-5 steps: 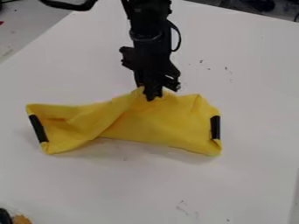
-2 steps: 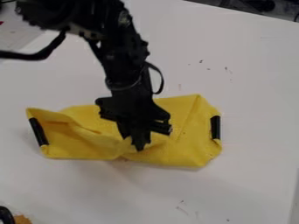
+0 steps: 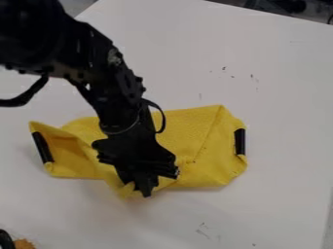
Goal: Unfold the cloth from top left to bottom right
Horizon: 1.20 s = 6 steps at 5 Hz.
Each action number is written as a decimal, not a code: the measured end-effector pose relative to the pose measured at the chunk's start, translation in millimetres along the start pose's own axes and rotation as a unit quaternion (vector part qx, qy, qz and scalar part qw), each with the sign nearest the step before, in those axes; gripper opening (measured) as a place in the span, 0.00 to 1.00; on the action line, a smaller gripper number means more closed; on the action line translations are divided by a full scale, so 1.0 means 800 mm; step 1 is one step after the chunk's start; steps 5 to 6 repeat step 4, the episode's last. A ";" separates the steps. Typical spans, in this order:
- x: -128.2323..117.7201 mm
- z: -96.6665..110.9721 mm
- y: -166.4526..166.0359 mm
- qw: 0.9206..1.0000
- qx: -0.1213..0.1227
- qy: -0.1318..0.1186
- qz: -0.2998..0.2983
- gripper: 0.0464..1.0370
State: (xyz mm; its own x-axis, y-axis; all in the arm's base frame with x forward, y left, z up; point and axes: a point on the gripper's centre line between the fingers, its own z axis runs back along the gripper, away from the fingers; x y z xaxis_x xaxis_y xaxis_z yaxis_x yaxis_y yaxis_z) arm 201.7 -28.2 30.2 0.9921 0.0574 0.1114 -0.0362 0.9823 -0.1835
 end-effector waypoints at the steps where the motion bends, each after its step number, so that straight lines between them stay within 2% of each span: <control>1: -0.014 0.007 -0.005 1.000 0.015 0.006 -0.016 0.53; 2: -0.024 0.011 -0.006 0.999 0.032 0.022 -0.031 0.84; 3: -0.037 0.016 -0.009 0.997 0.048 0.048 -0.032 0.97; 4: -0.048 0.024 -0.015 0.996 0.067 0.058 -0.007 0.97; 6: -0.048 0.024 -0.015 0.996 0.067 0.058 -0.007 0.97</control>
